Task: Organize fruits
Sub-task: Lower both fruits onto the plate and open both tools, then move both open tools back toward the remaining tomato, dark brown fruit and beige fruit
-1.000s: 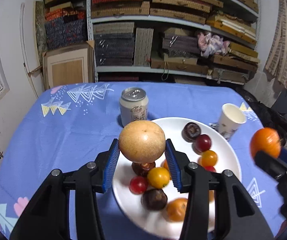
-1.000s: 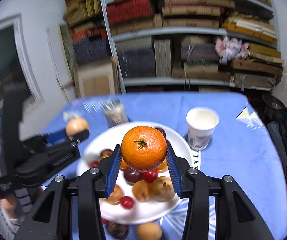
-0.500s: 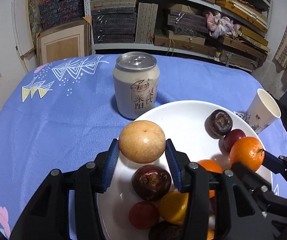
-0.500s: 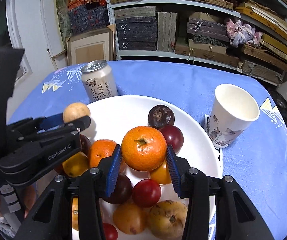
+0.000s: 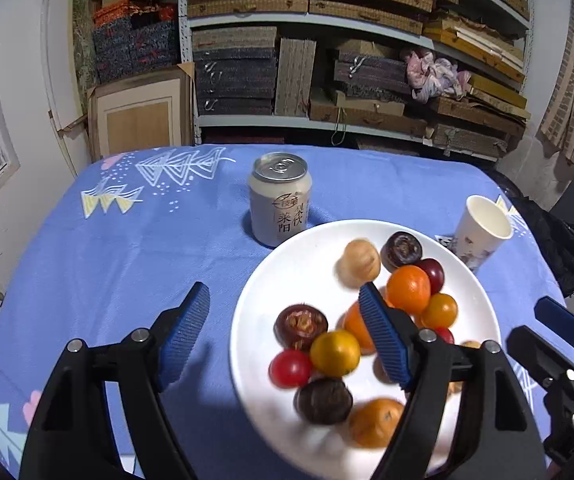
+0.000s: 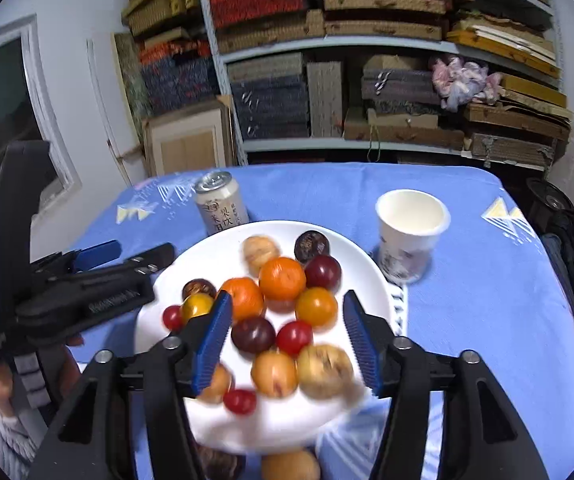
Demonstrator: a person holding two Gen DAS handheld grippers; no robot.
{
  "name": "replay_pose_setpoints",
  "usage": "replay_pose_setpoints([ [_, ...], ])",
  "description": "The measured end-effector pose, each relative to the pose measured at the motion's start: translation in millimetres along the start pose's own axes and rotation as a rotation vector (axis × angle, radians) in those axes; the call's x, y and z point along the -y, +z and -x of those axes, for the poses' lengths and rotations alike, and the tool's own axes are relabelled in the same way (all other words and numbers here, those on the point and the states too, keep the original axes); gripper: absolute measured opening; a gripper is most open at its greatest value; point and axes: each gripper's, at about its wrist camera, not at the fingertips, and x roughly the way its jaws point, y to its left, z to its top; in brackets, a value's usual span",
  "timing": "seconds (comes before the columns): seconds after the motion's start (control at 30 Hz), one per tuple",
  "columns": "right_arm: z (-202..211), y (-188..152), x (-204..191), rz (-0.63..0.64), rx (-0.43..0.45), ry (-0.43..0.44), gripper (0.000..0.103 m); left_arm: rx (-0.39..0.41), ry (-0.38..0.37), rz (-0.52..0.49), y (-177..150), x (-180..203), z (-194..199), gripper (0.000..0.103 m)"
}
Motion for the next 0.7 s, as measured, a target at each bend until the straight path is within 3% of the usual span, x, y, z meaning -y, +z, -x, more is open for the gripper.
replay_pose_setpoints([
  [0.13, 34, -35, 12, -0.049, 0.019, 0.018, 0.063, 0.032, 0.022, 0.014, -29, -11, 40, 0.079],
  [0.23, 53, -63, 13, -0.047, 0.013, 0.003, 0.064, 0.013, 0.030, 0.032, -60, -19, 61, 0.080],
  [0.33, 69, -86, 16, -0.074, 0.021, 0.015, 0.073, 0.001, 0.037, 0.048, -95, -22, 77, 0.080],
  [0.5, 78, -121, 22, -0.121, 0.037, 0.008, 0.078, -0.034, 0.089, 0.002, -141, -13, 70, 0.085],
  [0.7, 74, -129, 30, -0.152, 0.025, 0.014, 0.078, -0.033, 0.076, -0.019, -151, -3, 61, 0.085],
])
